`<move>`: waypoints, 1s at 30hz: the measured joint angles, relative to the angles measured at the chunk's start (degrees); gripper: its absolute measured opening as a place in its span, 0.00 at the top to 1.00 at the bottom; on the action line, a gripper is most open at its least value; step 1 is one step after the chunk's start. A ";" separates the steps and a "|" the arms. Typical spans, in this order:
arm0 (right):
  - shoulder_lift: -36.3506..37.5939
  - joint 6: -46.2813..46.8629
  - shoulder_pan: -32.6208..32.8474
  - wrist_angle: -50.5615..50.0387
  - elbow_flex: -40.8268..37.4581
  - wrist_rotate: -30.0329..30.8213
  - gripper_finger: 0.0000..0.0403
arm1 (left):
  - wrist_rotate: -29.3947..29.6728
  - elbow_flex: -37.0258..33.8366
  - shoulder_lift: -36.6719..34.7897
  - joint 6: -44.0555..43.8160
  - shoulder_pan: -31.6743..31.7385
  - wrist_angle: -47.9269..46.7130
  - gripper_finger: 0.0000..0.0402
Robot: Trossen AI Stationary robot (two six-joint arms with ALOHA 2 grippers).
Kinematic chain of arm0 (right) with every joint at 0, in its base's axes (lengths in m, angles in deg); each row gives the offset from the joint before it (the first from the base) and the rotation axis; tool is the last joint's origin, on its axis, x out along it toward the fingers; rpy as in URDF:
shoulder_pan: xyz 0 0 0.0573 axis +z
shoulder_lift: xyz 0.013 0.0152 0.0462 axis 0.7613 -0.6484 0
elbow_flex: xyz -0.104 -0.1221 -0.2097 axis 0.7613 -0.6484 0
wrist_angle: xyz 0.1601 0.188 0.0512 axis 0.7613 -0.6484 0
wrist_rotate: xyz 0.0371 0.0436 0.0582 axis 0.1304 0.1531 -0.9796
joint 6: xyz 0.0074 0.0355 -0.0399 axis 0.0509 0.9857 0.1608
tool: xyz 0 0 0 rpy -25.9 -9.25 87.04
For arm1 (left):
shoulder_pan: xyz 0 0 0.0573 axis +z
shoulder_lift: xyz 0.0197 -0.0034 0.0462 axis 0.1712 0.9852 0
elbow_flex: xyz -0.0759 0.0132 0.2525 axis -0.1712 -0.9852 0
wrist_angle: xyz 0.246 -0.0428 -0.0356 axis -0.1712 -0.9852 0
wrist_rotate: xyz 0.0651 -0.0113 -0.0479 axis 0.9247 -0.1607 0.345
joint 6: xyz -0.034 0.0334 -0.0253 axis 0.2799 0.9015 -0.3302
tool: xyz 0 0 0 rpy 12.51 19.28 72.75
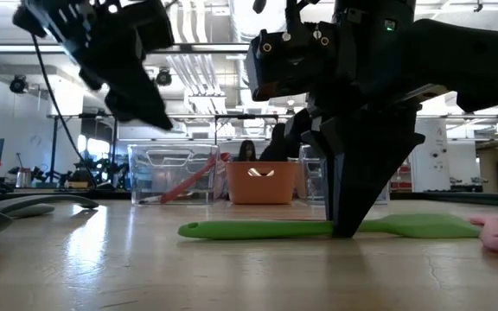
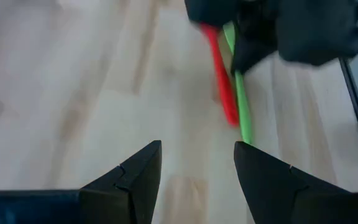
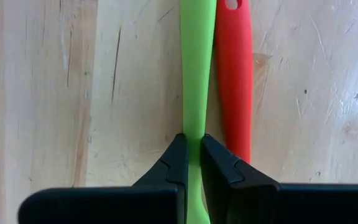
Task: Pick & Place Kitchen Items
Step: Put the green spatula into the right transparent bin
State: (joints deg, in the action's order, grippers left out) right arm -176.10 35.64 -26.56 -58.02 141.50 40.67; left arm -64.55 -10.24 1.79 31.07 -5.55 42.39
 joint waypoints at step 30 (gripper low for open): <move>0.03 3.15 3.38 1.02 -0.04 8.07 0.97 | -23.25 9.13 23.72 -2.68 -0.39 18.04 0.49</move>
State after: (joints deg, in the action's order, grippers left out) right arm -176.07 38.79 -23.18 -57.00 141.46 48.74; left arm -87.79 -1.12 25.51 28.39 -5.94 60.43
